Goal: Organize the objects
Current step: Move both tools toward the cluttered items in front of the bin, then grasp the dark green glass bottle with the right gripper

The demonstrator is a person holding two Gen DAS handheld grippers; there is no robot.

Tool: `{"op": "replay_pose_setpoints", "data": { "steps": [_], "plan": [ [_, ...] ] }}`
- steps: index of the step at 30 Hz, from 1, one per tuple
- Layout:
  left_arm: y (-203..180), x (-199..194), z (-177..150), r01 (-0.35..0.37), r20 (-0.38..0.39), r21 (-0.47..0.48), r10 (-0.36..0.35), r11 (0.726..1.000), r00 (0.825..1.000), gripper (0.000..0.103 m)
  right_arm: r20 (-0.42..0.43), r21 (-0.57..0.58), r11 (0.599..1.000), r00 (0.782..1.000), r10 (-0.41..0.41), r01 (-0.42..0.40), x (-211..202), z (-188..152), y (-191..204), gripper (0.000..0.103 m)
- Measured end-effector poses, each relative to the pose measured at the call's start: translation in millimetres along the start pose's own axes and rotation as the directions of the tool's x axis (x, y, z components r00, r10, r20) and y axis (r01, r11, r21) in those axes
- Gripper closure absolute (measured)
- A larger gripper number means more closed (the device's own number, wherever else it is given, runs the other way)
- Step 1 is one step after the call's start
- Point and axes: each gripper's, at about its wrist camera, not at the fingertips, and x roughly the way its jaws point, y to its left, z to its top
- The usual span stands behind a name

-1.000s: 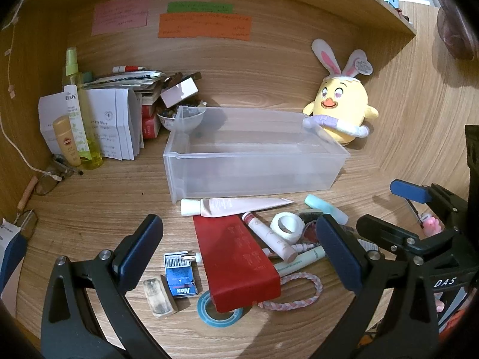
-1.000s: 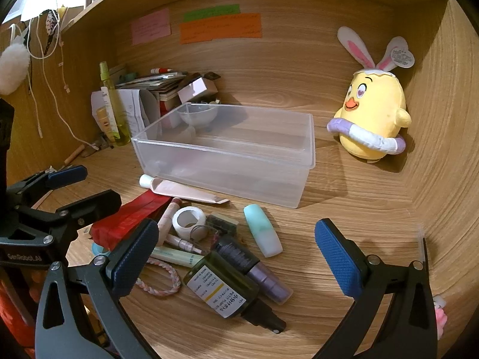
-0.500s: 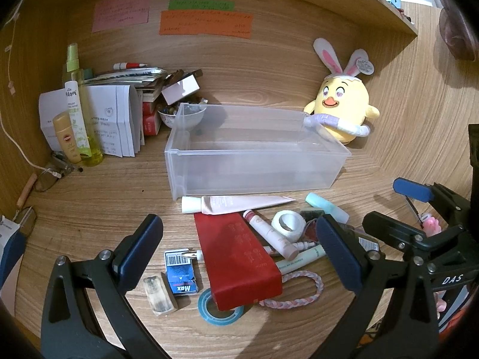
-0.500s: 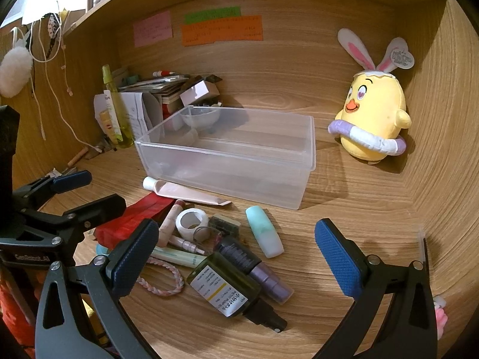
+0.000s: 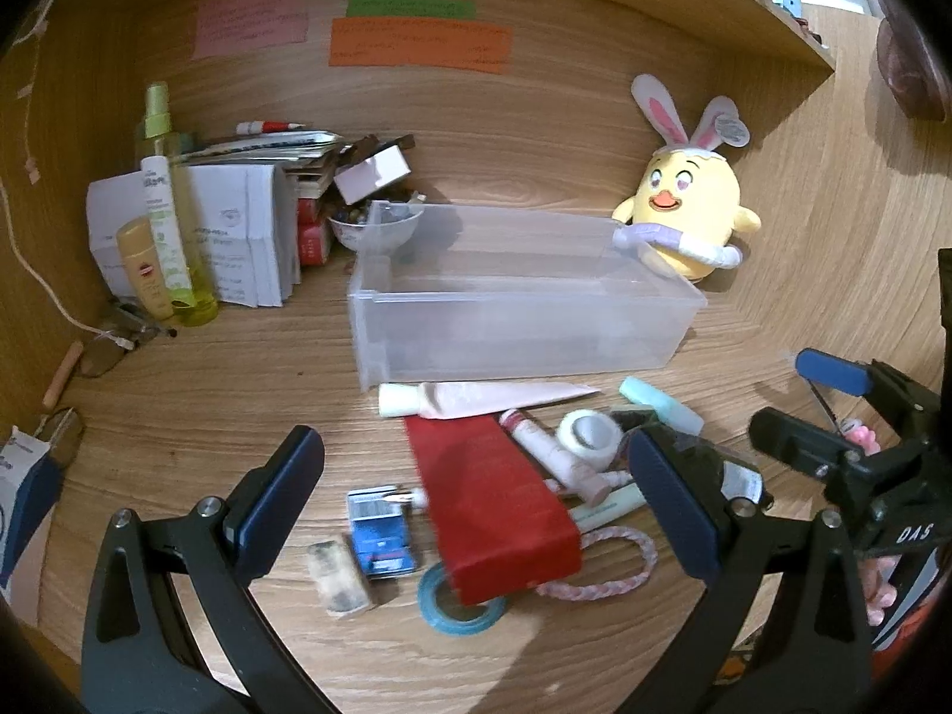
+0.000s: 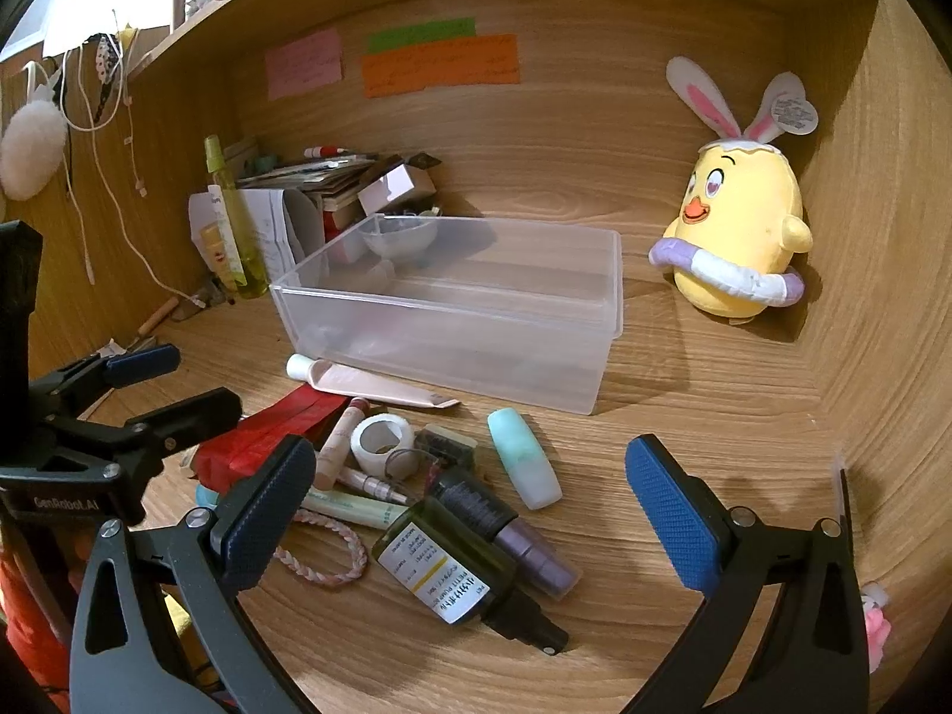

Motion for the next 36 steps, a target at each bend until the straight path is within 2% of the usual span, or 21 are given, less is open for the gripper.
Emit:
{"op": "replay_pose_setpoints", "data": {
  "steps": [9,16,21,23,24,26,28,33,36],
  "plan": [
    [31.0,1.2,-19.3,-0.061,-0.082,-0.009,0.060,0.998,0.995,0.000,-0.038,0.013,1.000,0.999,-0.002,0.002,0.0,-12.6,-7.6,0.000],
    [35.0,2.6,-40.3,-0.051,-0.142,0.002,0.050,0.999,0.989,0.000,-0.098,0.045,0.999,0.995,0.014,-0.010,4.6,-31.5,-15.6,0.000],
    [45.1,2.5,-47.9,-0.070,-0.155,-0.026,0.065,0.997,0.986,0.000,-0.100,0.033,0.999,0.995,-0.023,0.026,5.7,-40.9,-15.4,0.000],
    [51.7,2.4,-48.0,-0.074,-0.158,-0.054,0.064,0.996,0.985,0.011,-0.103,0.017,0.999,0.994,-0.038,0.040,6.7,-44.5,-13.6,0.000],
    [55.5,3.1,-47.7,-0.070,-0.165,-0.067,0.058,0.995,0.985,0.020,-0.102,0.009,0.999,0.994,-0.043,0.045,7.1,-45.4,-12.5,0.001],
    [59.4,4.5,-48.3,-0.062,-0.174,-0.081,0.047,0.995,0.984,0.023,-0.101,-0.008,0.999,0.994,-0.050,0.049,8.4,-45.6,-8.6,0.001],
    [60.8,6.6,-50.1,-0.064,-0.179,-0.090,0.047,0.994,0.983,0.025,-0.095,-0.023,0.999,0.994,-0.048,0.046,9.4,-44.8,-5.3,0.007],
    [64.7,14.9,-54.4,-0.075,-0.209,-0.103,0.052,0.992,0.977,0.040,-0.109,-0.049,0.999,0.994,-0.029,0.024,19.1,-42.4,1.7,0.022],
    [66.3,16.0,-54.2,-0.086,-0.198,-0.098,0.065,0.991,0.978,0.045,-0.115,-0.060,0.998,0.993,-0.013,0.006,23.5,-41.2,6.4,0.033]
  ]
}}
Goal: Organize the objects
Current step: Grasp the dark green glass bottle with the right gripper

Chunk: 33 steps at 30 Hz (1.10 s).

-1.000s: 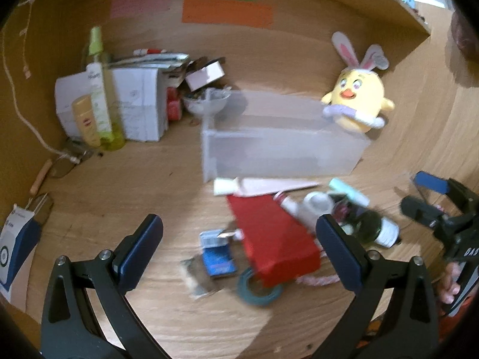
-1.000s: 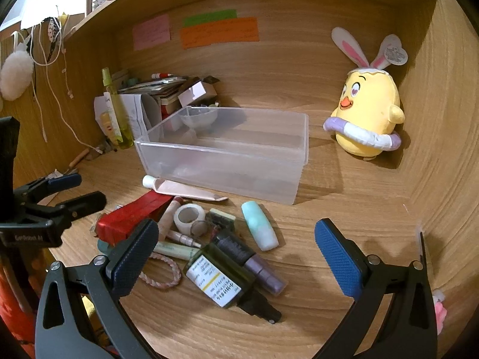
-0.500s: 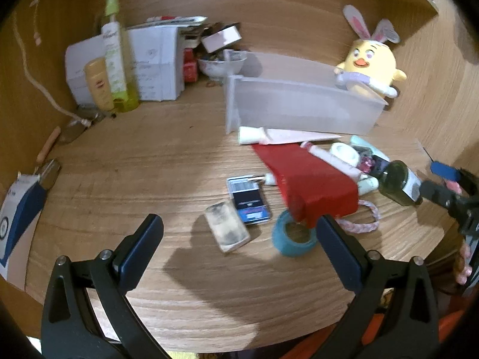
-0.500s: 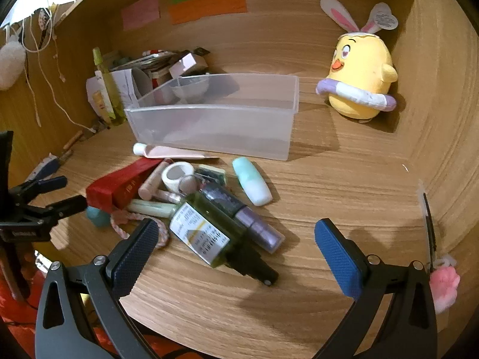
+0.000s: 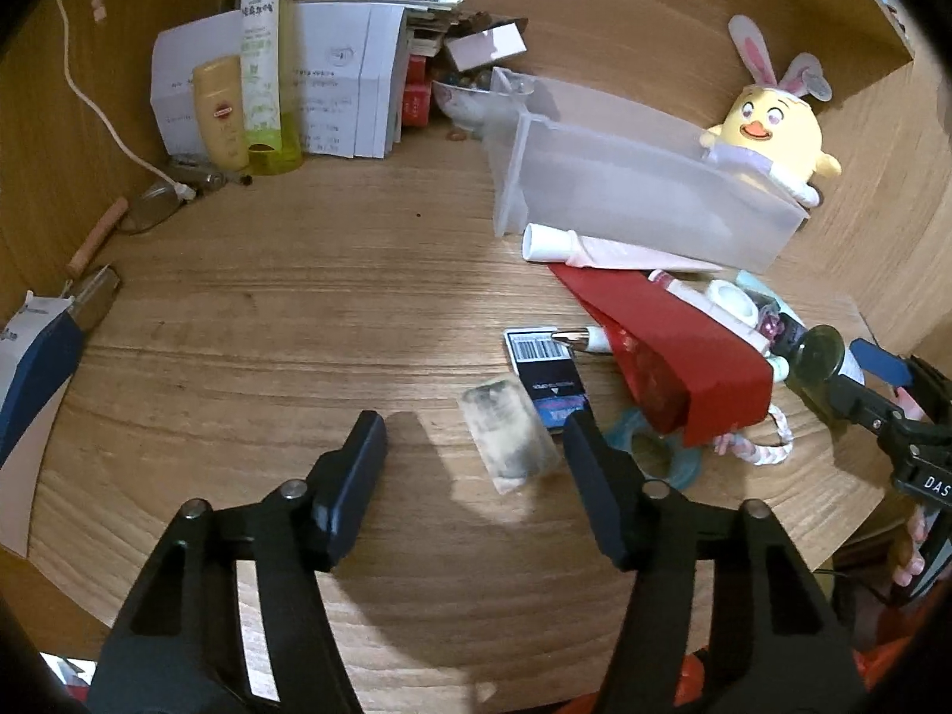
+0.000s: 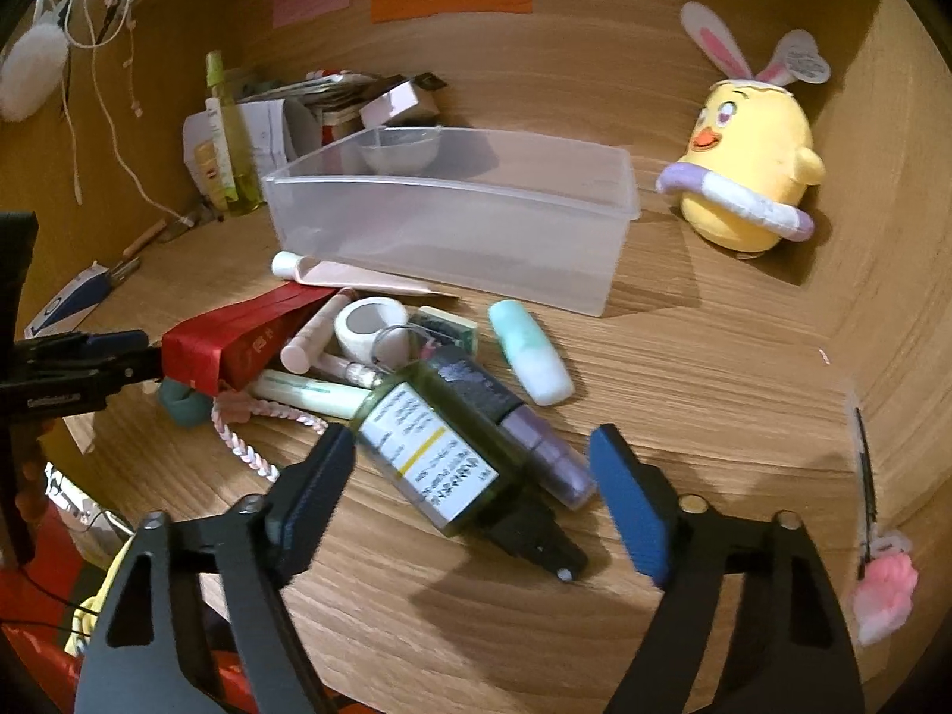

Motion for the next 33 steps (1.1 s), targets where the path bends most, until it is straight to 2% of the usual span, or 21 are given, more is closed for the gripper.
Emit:
{"op": "replay_pose_setpoints", "data": {
  "steps": [3,7,11,14,25,33],
  "plan": [
    [0.0,0.3,-0.2,0.001,0.006,0.011,-0.001,1.000,1.000,0.056,-0.006,-0.023,1.000,1.000,0.003,-0.003,3.4,0.2,5.6,0.044],
    [3.1,0.9,1.2,0.015,0.004,0.008,-0.015,1.000,1.000,0.076,-0.006,-0.037,0.999,1.000,-0.008,0.008,4.8,-0.7,7.6,0.051],
    [7.2,1.7,3.1,0.014,0.006,-0.011,-0.014,1.000,1.000,0.077,-0.002,-0.033,0.999,1.000,-0.002,0.002,3.7,0.5,6.7,0.060],
    [7.7,1.5,3.7,0.012,0.008,-0.014,-0.012,1.000,1.000,0.078,0.010,-0.031,1.000,1.000,-0.006,0.006,1.3,1.2,5.7,0.062],
    [4.0,-13.0,19.0,0.002,0.076,-0.014,-0.001,1.000,0.997,0.080,0.065,0.029,0.999,0.998,0.014,-0.016,-12.3,13.4,-6.4,0.064],
    [-5.1,-24.6,37.6,0.026,0.144,0.000,-0.026,1.000,0.989,0.080,0.123,0.051,0.998,0.992,0.029,-0.035,-21.6,32.5,-14.1,0.065]
  ]
}}
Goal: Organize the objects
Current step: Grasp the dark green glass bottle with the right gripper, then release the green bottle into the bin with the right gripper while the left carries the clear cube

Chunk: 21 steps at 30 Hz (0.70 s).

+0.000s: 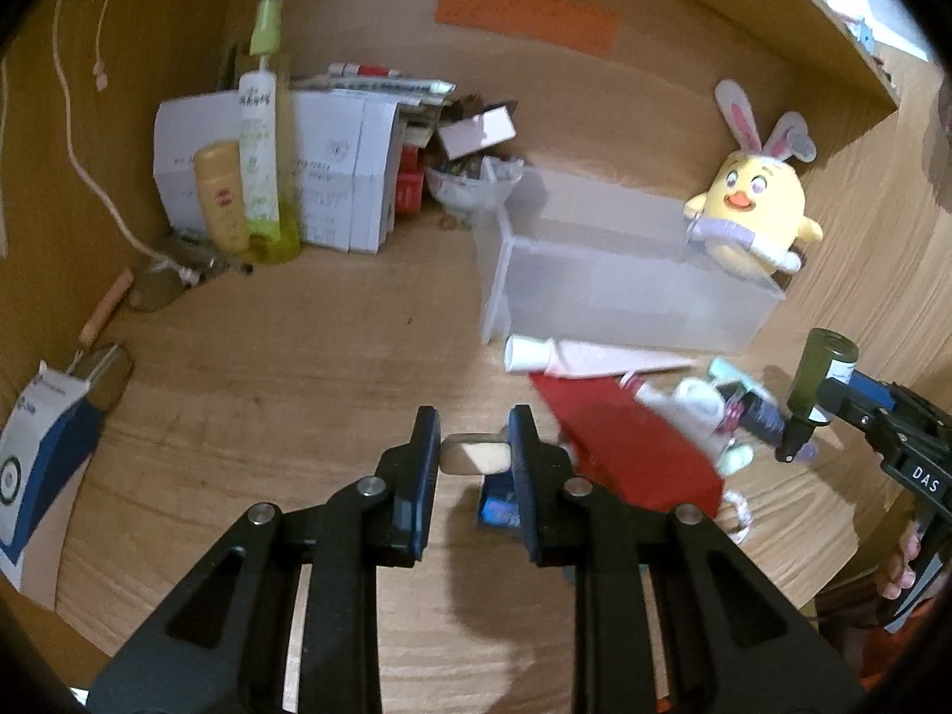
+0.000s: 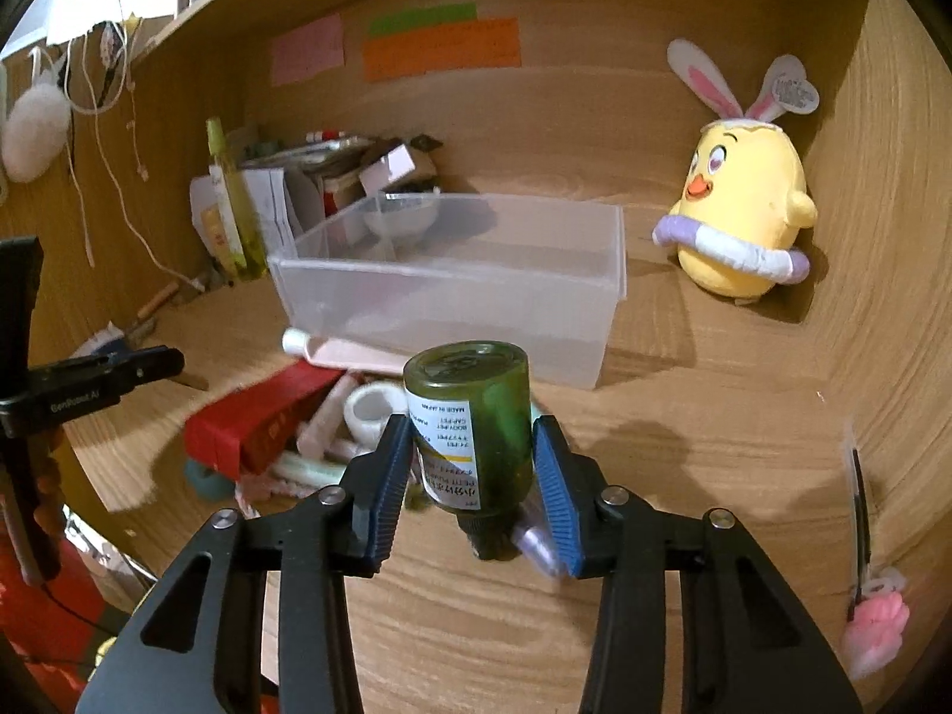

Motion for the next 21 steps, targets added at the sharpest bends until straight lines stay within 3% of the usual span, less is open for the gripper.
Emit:
{"op": "replay_pose_setpoints", "data": {
  "steps": [10,21],
  "plan": [
    [-16.9,-3.9,32.6,0.039,0.071,0.029,-0.041,0.999,0.997,0.080,0.107,-0.009,1.000,0.994,0.007,-0.006,-12.8,36.1,-3.2,0.065],
    [-35.4,5.4,74.5,0.058,0.104,0.048,-0.063,0.997,0.993,0.080,0.157,-0.038,0.998,0.986,0.049,-0.044,1.4,78.6,-9.4,0.065]
  ]
}}
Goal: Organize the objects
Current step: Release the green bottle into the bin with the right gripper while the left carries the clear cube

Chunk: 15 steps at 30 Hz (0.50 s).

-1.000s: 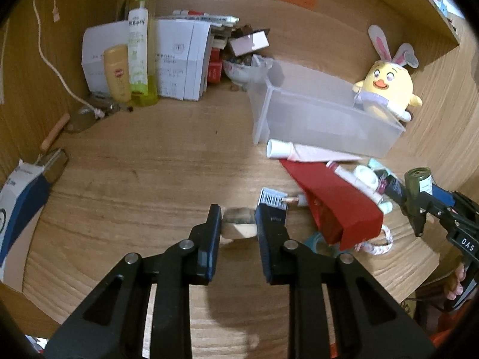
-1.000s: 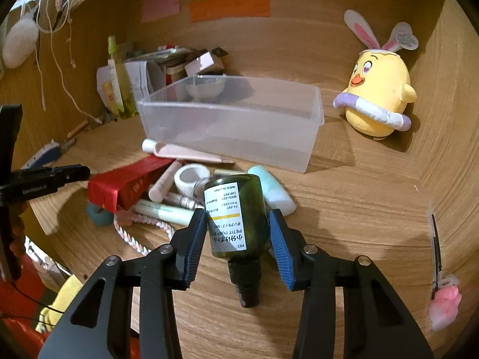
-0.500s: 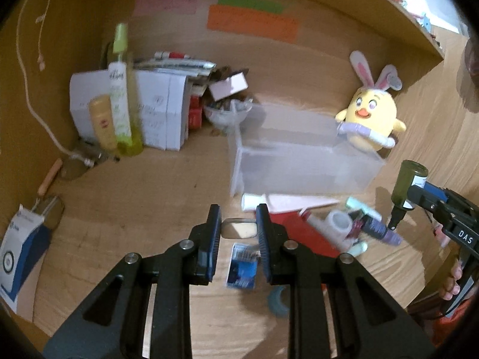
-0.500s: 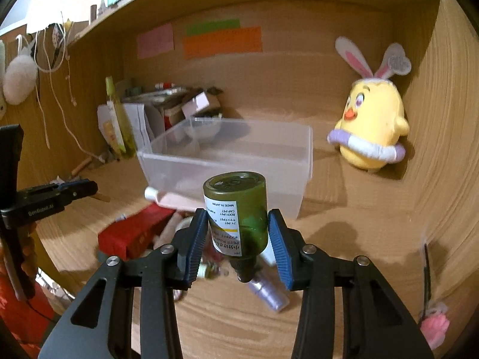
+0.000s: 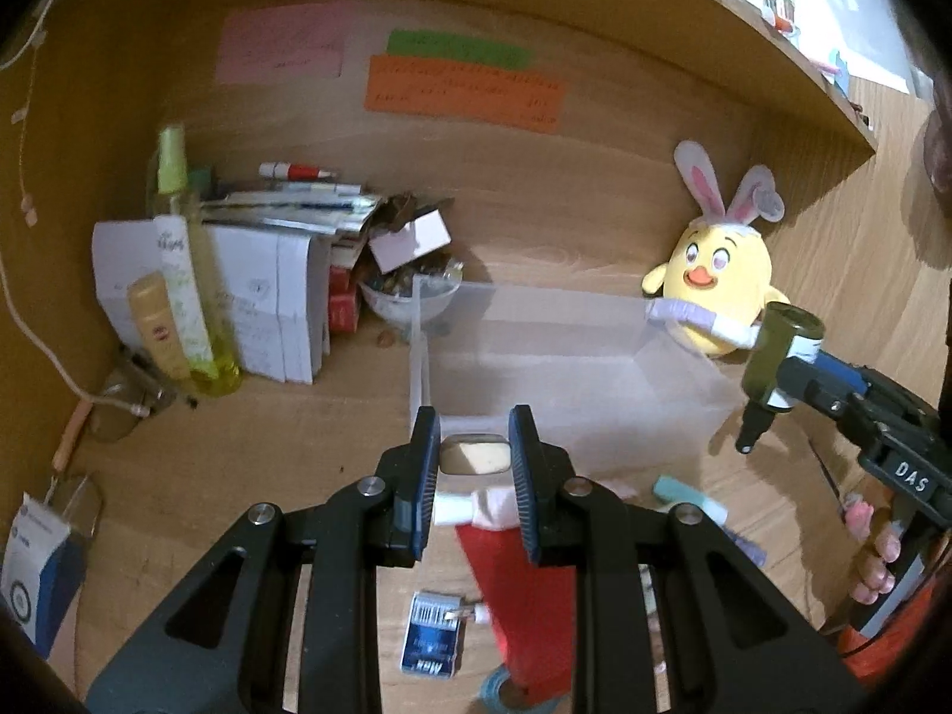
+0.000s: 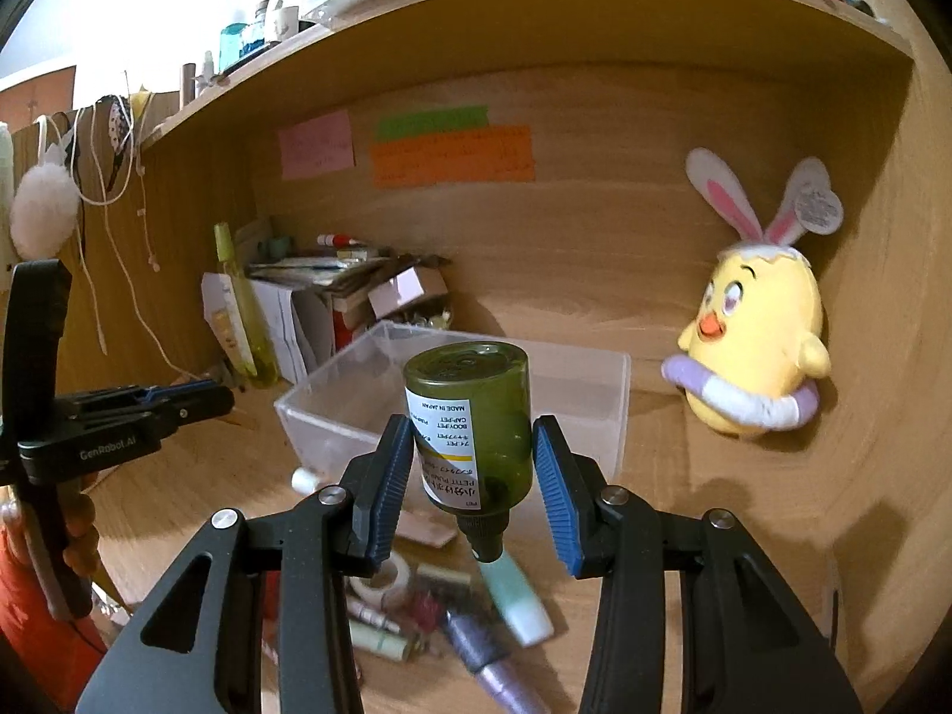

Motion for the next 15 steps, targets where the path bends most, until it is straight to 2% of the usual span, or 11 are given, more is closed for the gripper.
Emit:
{"op": "replay_pose_setpoints", "data": {
  "steps": [6,15],
  "plan": [
    [-2.4,11.3,20.7,0.005,0.008,-0.003,-0.005,1.000,1.000,0.080,-0.016,-0.015,1.000,1.000,0.019,-0.019,22.3,19.7,-7.4,0.065],
    [-5.1,42.3,53.6,0.019,-0.009,0.005,-0.019,1.000,1.000,0.080,-0.047,-0.042,0.999,0.999,-0.005,0.003,53.3,36.2,-19.9,0.065]
  ]
}}
